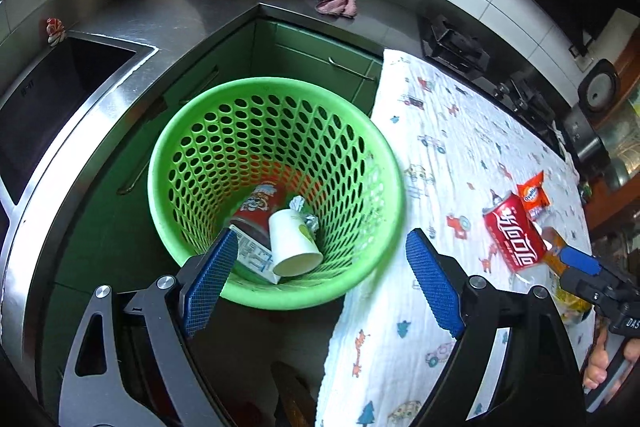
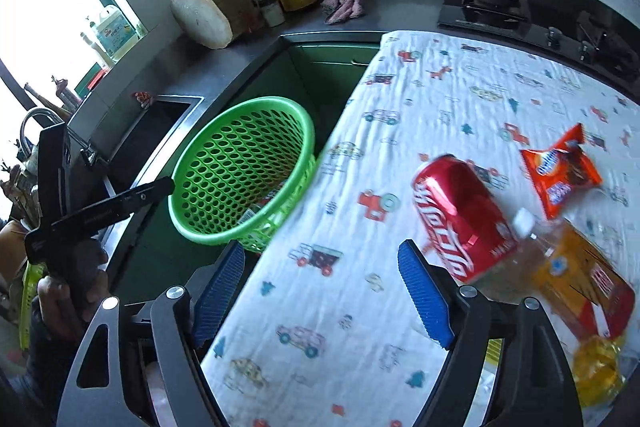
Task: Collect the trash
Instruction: 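Grasp the yellow snack bag with the right tool, then grasp the yellow-label plastic bottle with the left tool while the right tool carries the snack bag to the basket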
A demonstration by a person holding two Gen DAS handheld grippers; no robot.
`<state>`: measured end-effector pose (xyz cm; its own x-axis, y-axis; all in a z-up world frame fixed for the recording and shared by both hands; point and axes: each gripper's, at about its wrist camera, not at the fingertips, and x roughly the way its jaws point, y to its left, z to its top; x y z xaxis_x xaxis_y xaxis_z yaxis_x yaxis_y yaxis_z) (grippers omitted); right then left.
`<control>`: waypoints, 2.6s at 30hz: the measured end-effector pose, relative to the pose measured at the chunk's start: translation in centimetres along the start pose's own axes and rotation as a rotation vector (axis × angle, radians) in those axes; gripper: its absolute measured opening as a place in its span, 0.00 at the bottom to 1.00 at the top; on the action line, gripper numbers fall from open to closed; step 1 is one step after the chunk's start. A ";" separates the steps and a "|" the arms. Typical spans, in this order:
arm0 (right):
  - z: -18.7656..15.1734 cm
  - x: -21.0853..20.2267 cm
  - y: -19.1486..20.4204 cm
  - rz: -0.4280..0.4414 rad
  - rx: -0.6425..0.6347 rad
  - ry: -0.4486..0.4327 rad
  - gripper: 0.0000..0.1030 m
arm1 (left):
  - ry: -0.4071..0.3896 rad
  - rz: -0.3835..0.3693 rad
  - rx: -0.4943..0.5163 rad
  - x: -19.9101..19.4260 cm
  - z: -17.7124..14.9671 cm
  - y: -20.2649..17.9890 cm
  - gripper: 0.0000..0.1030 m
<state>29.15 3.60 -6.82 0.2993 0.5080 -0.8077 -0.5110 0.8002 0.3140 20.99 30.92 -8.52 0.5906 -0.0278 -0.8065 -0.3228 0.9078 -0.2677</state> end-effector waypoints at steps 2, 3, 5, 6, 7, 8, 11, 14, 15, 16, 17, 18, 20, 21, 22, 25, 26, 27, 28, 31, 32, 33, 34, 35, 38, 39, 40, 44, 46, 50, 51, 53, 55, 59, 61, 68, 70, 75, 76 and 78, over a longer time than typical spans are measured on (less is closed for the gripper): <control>-1.3 -1.8 -1.7 -0.021 0.019 -0.011 0.74 | 0.006 -0.016 0.008 -0.1 -0.8 -1.3 0.83; -1.9 -2.7 -2.7 -0.032 0.029 -0.019 0.74 | 0.010 -0.024 0.013 -0.1 -1.2 -2.0 0.83; -3.2 -4.7 -4.5 -0.066 0.045 -0.039 0.74 | 0.019 -0.036 0.033 -0.1 -2.1 -3.5 0.83; -3.8 -5.7 -5.3 -0.088 0.052 -0.050 0.74 | 0.024 -0.040 0.042 0.0 -2.5 -4.2 0.83; -4.5 -6.7 -6.2 -0.105 0.059 -0.063 0.74 | 0.030 -0.046 0.049 -0.1 -3.0 -5.0 0.83; -5.1 -7.6 -7.1 -0.120 0.069 -0.074 0.74 | 0.036 -0.054 0.055 0.0 -3.4 -5.6 0.83; -7.2 -10.1 -9.6 -0.174 0.102 -0.105 0.74 | 0.047 -0.076 0.082 0.0 -4.3 -7.8 0.83; -9.0 -11.7 -12.1 -0.216 0.150 -0.118 0.74 | 0.060 -0.099 0.114 0.2 -5.1 -10.1 0.84; -9.5 -11.9 -12.8 -0.219 0.167 -0.119 0.74 | 0.066 -0.109 0.126 0.3 -5.3 -10.8 0.84; -10.0 -12.1 -13.5 -0.227 0.181 -0.120 0.74 | 0.072 -0.117 0.137 0.4 -5.6 -11.5 0.84; -10.4 -12.3 -14.0 -0.239 0.192 -0.122 0.73 | 0.077 -0.126 0.148 0.4 -5.8 -12.2 0.84; -10.8 -12.4 -14.6 -0.246 0.202 -0.124 0.71 | 0.080 -0.134 0.163 0.4 -6.0 -12.9 0.84; -11.4 -12.3 -15.6 -0.249 0.230 -0.124 0.68 | 0.083 -0.144 0.203 0.4 -6.3 -14.2 0.84; -11.8 -12.1 -16.0 -0.247 0.246 -0.123 0.67 | 0.084 -0.147 0.225 0.3 -6.4 -14.8 0.84; -12.0 -11.9 -16.5 -0.244 0.255 -0.120 0.66 | 0.087 -0.155 0.247 0.3 -6.5 -15.5 0.84; -12.6 -11.0 -17.2 -0.249 0.271 -0.111 0.62 | 0.082 -0.174 0.331 0.1 -6.5 -17.4 0.84; -12.6 -10.7 -17.3 -0.248 0.277 -0.108 0.60 | 0.079 -0.182 0.366 0.1 -6.5 -18.0 0.84; -12.7 -10.3 -17.5 -0.246 0.282 -0.106 0.59 | 0.077 -0.190 0.403 0.0 -6.5 -18.7 0.84; -12.7 -10.0 -17.6 -0.243 0.286 -0.105 0.59 | 0.076 -0.194 0.439 0.0 -6.6 -19.3 0.84; -12.6 -9.3 -17.5 -0.232 0.292 -0.113 0.58 | 0.067 -0.206 0.549 0.0 -6.6 -20.9 0.84; -12.5 -9.0 -17.5 -0.232 0.293 -0.115 0.56 | 0.064 -0.211 0.582 0.0 -6.6 -21.4 0.84; -12.4 -8.8 -17.5 -0.239 0.294 -0.114 0.55 | 0.063 -0.216 0.611 0.1 -6.6 -21.8 0.84; -12.3 -8.5 -17.4 -0.244 0.297 -0.113 0.55 | 0.063 -0.227 0.642 0.1 -6.5 -22.2 0.84; -12.2 -8.3 -17.4 -0.248 0.302 -0.114 0.53 | 0.063 -0.240 0.675 0.0 -6.4 -22.6 0.84; -12.2 -7.7 -17.6 -0.259 0.326 -0.107 0.45 | 0.061 -0.273 0.789 0.1 -6.5 -23.8 0.84; -12.2 -7.4 -17.7 -0.269 0.331 -0.099 0.42 | 0.062 -0.288 0.825 0.1 -6.6 -24.1 0.84; -12.3 -7.3 -17.7 -0.276 0.338 -0.095 0.41 | 0.061 -0.299 0.862 0.2 -6.7 -24.5 0.84; -12.6 -7.6 -18.0 -0.277 0.370 -0.107 0.30 | 0.063 -0.345 1.012 0.7 -7.4 -26.2 0.84; -12.7 -8.2 -18.0 -0.283 0.385 -0.120 0.28 | 0.065 -0.371 1.099 1.2 -8.0 -27.2 0.84; -13.1 -9.4 -17.8 -0.285 0.414 -0.139 0.22 | 0.076 -0.408 1.244 2.4 -9.1 -29.0 0.84; -13.2 -9.7 -17.8 -0.283 0.423 -0.143 0.21 | 0.082 -0.419 1.275 2.7 -9.3 -29.4 0.84; -13.5 -10.4 -17.7 -0.279 0.442 -0.154 0.18 | 0.090 -0.433 1.331 3.3 -9.8 -30.2 0.84; -13.8 -11.0 -17.6 -0.279 0.458 -0.165 0.17 | 0.086 -0.439 1.383 3.9 -10.2 -31.0 0.84; -14.3 -12.1 -17.3 -0.274 0.486 -0.186 0.16 | 0.108 -0.462 1.474 4.9 -11.1 -32.4 0.83; -14.4 -12.6 -17.2 -0.279 0.493 -0.196 0.16 | 0.120 -0.470 1.496 5.4 -11.3 -32.8 0.83; -14.9 -14.0 -16.9 -0.292 0.506 -0.222 0.16 | 0.149 -0.485 1.561 6.4 -13.0 -33.4 0.65; -15.1 -14.2 -17.0 -0.292 0.511 -0.223 0.16 | 0.152 -0.477 1.571 6.6 -13.4 -33.4 0.59; -15.3 -14.5 -17.0 -0.292 0.514 -0.225 0.16 | 0.116 -0.484 1.557 6.3 -13.4 -33.0 0.53; -15.4 -14.5 -17.0 -0.288 0.514 -0.226 0.16 | 0.123 -0.501 1.534 6.1 -13.2 -32.9 0.50; -15.4 -14.6 -17.0 -0.274 0.517 -0.229 0.16 | 0.111 -0.503 1.497 5.8 -12.9 -32.6 0.48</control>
<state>21.05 -22.33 -8.05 0.5590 0.2718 -0.7834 0.0472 0.9328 0.3573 25.41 -4.26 -11.23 0.3317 -0.4086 -0.8503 0.9120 0.3694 0.1782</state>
